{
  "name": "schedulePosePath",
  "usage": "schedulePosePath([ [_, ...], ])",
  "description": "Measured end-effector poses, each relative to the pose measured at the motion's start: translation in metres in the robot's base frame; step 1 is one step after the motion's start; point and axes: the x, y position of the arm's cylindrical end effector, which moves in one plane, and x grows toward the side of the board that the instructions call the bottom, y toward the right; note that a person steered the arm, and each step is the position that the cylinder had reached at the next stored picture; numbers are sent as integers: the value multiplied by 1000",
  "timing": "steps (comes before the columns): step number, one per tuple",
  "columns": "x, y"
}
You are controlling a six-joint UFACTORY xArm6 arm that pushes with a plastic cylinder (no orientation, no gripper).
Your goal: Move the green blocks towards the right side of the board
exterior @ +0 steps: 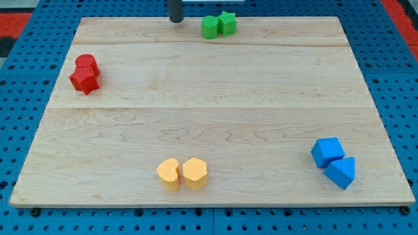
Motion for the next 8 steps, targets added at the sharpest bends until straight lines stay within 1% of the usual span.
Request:
schedulePosePath([
  [1,0,49],
  [3,3,67],
  [5,1,119],
  [8,0,109],
])
